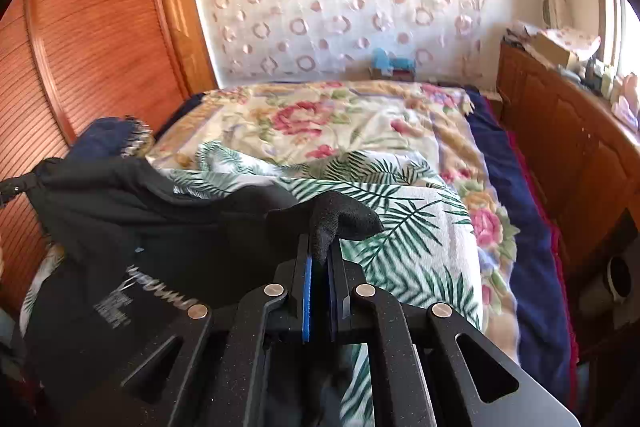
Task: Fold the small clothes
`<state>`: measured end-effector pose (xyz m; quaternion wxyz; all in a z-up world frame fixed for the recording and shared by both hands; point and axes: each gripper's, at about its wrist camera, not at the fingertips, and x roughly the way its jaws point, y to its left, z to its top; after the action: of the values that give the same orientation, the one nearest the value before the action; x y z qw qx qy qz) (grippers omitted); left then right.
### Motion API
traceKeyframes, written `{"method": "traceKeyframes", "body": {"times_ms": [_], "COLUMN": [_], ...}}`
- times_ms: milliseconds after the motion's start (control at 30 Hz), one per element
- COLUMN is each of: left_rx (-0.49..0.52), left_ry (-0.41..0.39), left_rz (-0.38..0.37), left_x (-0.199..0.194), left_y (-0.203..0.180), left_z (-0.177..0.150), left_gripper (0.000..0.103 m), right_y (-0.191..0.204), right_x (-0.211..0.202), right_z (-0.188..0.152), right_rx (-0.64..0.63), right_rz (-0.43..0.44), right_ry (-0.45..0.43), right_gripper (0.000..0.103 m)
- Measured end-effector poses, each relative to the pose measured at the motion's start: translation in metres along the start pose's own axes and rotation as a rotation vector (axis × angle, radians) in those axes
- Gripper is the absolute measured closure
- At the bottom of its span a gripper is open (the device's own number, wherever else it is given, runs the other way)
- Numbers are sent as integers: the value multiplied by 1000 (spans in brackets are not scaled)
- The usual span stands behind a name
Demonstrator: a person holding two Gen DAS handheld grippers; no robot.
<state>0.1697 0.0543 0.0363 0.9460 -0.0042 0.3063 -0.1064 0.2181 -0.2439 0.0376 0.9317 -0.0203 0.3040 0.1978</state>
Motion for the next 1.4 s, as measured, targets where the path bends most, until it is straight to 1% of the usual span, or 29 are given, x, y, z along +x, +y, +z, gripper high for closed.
{"method": "traceKeyframes", "body": {"times_ms": [133, 233, 400, 533, 667, 767, 833, 867, 933, 1067, 1300, 1400], "left_rx": [-5, -10, -18, -6, -11, -35, -54, -58, -70, -96, -139, -162], "left_ry": [-12, -17, -27, -41, -57, -69, -92, -99, -111, -99, -80, -71], "left_rz": [-4, -4, -2, 6, 2, -23, -43, -45, -46, -46, -12, -27], "left_x": [-24, -35, -50, -59, -70, -82, -95, -100, -110, -124, -148, -151], "left_y": [0, -1, -4, -9, -10, -7, -5, -4, -2, 5, 20, 24], "left_z": [-21, -33, -47, -55, -59, -66, -75, -79, -89, -112, -146, -156], "left_gripper": [96, 96, 96, 96, 96, 96, 96, 96, 96, 96, 96, 96], "right_y": [10, 18, 29, 39, 47, 47, 50, 51, 53, 53, 56, 57], "right_x": [-41, -63, -79, -91, -102, -112, -122, -122, -133, -155, -193, -206], "right_z": [-24, -44, -73, -82, -81, -78, -82, -82, -90, -107, -129, -135], "right_rx": [-18, -27, -49, -53, -64, -66, -64, -60, -45, 17, -1, -10], "right_rz": [3, 5, -11, -5, -5, 4, -16, -27, -15, 68, 45, 35], "right_ry": [-31, -49, -45, -49, -47, -54, -62, -62, -68, -63, -60, -42], "right_gripper": [97, 97, 97, 97, 97, 97, 97, 97, 97, 97, 97, 97]}}
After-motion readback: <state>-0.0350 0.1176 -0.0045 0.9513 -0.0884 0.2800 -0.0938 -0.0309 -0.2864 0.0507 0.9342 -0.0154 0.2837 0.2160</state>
